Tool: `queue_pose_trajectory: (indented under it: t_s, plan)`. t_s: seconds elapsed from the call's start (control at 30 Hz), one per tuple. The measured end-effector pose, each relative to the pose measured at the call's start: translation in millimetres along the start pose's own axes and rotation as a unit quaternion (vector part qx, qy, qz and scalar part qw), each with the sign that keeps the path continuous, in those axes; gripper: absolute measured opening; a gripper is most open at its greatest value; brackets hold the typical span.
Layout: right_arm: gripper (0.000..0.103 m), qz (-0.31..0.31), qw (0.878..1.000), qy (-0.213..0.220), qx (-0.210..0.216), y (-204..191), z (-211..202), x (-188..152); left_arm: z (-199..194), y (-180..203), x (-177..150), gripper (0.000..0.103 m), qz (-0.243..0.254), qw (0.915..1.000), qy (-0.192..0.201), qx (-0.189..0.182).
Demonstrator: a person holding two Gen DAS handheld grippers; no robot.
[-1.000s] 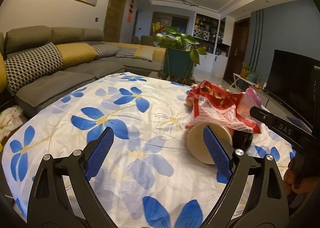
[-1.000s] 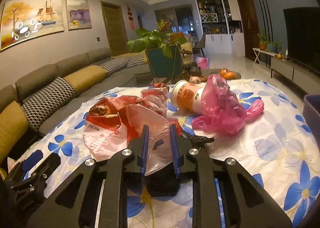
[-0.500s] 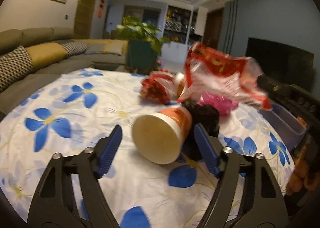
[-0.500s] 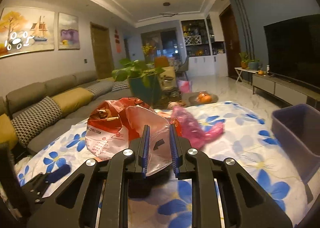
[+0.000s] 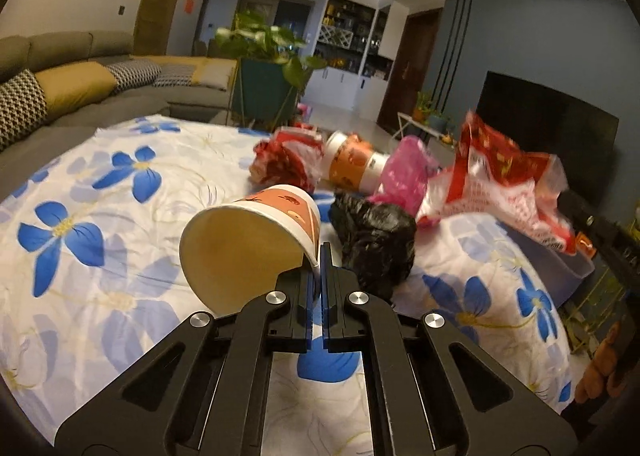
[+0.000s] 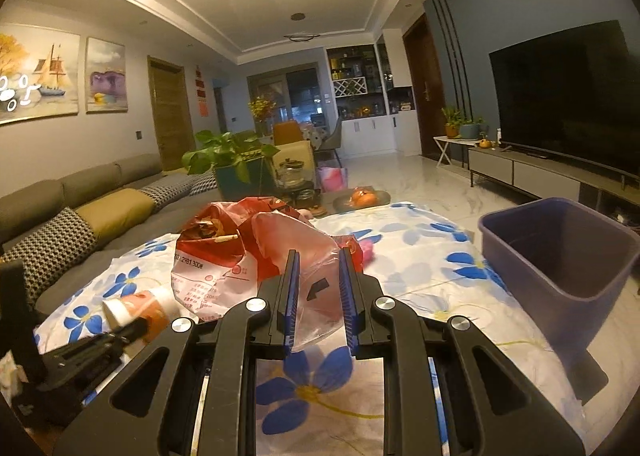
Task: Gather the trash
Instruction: 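Carry the white paper cup and red-white bag over the grey bin with both tools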
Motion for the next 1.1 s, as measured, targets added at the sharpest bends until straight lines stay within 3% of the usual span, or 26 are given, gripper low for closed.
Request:
queue_pose_trajectory:
  t_s: [0.37, 1.1]
  plan:
    - [0.02, 0.014, 1.0, 0.021, -0.012, 18.3, -27.5, 8.3, -30.4, 35.3, 25.0, 0.002, 0.039, 0.9987, 0.032, -0.004]
    - [0.02, 0.043, 0.993, 0.073, -0.083, 78.1, -68.5, 33.7, -17.8, 143.6, 63.8, 0.002, 0.124, 0.9885, 0.059, -0.062]
Point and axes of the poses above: each gripper's, at about its wrist camera, not at the fingertips, and z roughly the way its jaws point, y to its right, x to its top, the point moved 1 cm from there along z, roughly the way its jaws point, and after that the axes turned 11 degrees about z, right-handed, at the moved point
